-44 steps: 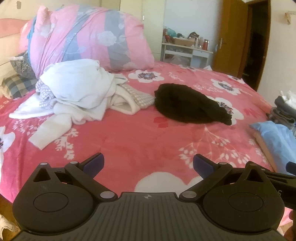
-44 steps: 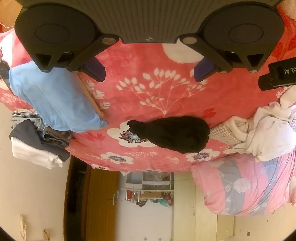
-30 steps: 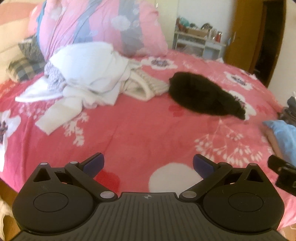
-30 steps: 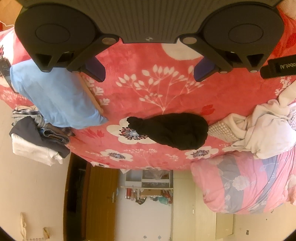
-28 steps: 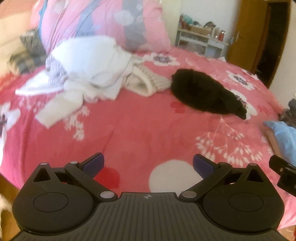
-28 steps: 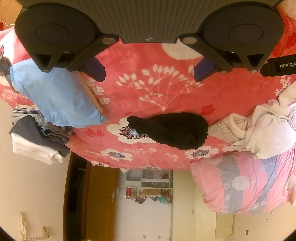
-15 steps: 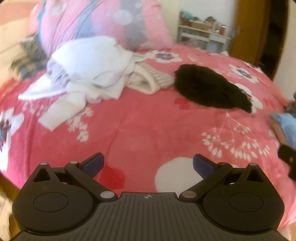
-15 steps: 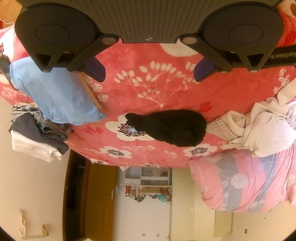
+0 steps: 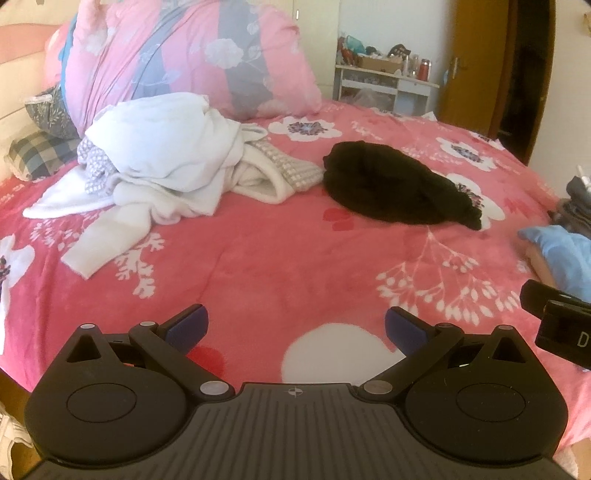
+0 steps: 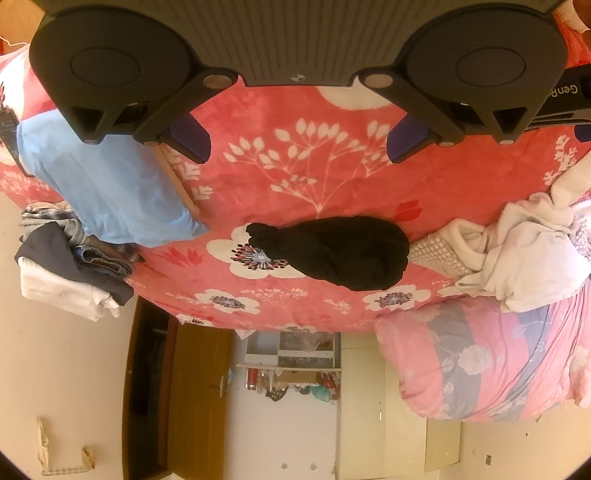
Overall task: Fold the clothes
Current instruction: 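Move both grippers toward the crumpled black shirt on the bed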
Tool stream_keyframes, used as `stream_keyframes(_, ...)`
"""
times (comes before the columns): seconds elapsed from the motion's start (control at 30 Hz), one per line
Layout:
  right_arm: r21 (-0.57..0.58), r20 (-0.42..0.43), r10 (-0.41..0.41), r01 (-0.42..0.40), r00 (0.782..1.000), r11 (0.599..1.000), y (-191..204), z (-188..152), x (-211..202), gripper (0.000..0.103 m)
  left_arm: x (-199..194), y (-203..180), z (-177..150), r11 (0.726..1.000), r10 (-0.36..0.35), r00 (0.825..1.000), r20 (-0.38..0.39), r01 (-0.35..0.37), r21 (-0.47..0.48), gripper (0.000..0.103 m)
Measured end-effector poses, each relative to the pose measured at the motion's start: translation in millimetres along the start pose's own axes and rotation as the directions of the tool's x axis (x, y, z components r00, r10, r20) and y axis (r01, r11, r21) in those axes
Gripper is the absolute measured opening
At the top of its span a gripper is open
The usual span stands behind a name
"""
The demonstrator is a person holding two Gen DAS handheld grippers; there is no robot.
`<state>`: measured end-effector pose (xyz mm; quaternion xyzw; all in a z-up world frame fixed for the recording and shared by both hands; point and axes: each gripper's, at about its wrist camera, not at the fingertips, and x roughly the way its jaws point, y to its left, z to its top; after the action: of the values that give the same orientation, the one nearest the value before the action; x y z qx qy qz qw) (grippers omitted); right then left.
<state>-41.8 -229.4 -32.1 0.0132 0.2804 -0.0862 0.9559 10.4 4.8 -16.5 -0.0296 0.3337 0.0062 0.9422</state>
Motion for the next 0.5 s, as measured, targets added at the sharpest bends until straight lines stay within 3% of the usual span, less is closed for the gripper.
stream_keyframes(0.5, 0.01, -0.003, 0.01, -0.01, 1.0, 1.0, -0.6, -0.4, 1.0, 0.103, -5.8, -1.4, 2.2, 1.0, -0.021, 0.999, 0.042, 0.021, -0.004, 0.103)
